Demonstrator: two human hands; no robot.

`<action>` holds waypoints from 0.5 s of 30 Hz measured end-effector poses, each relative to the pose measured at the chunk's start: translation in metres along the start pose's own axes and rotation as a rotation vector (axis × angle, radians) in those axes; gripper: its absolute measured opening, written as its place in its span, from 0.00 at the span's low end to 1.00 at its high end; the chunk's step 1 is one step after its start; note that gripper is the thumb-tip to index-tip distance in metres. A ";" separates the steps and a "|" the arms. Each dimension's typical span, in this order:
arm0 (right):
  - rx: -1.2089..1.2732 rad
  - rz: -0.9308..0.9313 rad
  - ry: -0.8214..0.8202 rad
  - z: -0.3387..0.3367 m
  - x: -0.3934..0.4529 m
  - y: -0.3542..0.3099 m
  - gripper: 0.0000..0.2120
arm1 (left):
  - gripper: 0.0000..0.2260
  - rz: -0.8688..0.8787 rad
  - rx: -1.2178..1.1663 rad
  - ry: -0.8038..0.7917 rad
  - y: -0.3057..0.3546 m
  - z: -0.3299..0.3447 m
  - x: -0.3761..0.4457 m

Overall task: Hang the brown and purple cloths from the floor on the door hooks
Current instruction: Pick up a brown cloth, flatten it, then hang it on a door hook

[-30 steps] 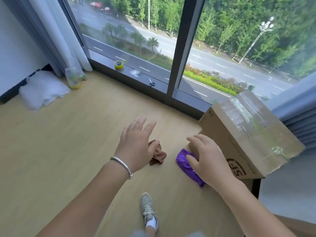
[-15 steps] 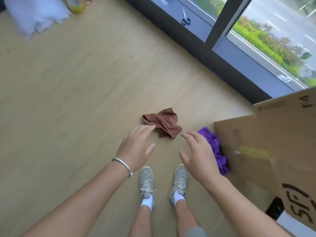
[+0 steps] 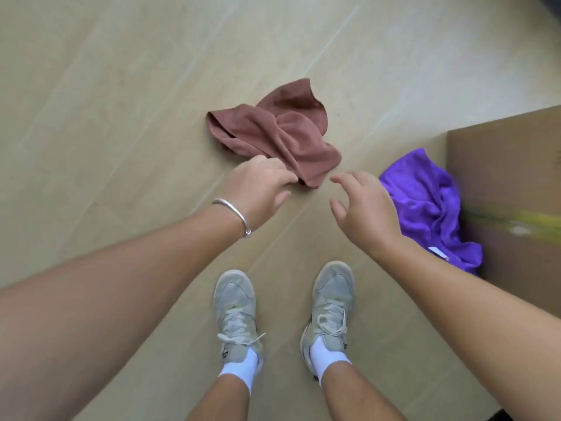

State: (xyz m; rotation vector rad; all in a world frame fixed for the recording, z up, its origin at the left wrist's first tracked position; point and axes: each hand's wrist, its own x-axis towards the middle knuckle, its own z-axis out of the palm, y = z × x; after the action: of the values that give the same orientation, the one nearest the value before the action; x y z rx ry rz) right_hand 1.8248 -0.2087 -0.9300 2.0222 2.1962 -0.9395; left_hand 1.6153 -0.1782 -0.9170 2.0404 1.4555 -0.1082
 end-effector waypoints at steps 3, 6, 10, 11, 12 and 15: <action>-0.048 -0.015 -0.009 0.040 0.027 0.035 0.17 | 0.13 0.125 0.085 -0.053 -0.009 0.046 0.037; -0.064 -0.042 0.032 0.065 0.049 0.056 0.17 | 0.13 0.166 0.159 -0.082 -0.016 0.077 0.063; -0.081 -0.109 0.057 0.085 0.074 0.069 0.21 | 0.12 0.147 0.314 -0.005 -0.032 0.101 0.081; -0.106 -0.122 0.037 0.089 0.081 0.071 0.24 | 0.12 0.117 0.339 0.014 -0.038 0.103 0.083; -0.138 -0.129 0.013 0.092 0.087 0.072 0.25 | 0.12 0.082 0.354 0.029 -0.044 0.104 0.085; -0.207 -0.111 0.009 0.097 0.100 0.072 0.19 | 0.08 0.023 0.347 0.061 -0.059 0.099 0.089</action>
State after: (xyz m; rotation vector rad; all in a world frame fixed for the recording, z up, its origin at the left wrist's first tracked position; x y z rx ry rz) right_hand 1.8367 -0.1607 -1.0790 1.8352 2.3211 -0.6778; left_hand 1.6261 -0.1452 -1.0584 2.3533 1.5354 -0.3101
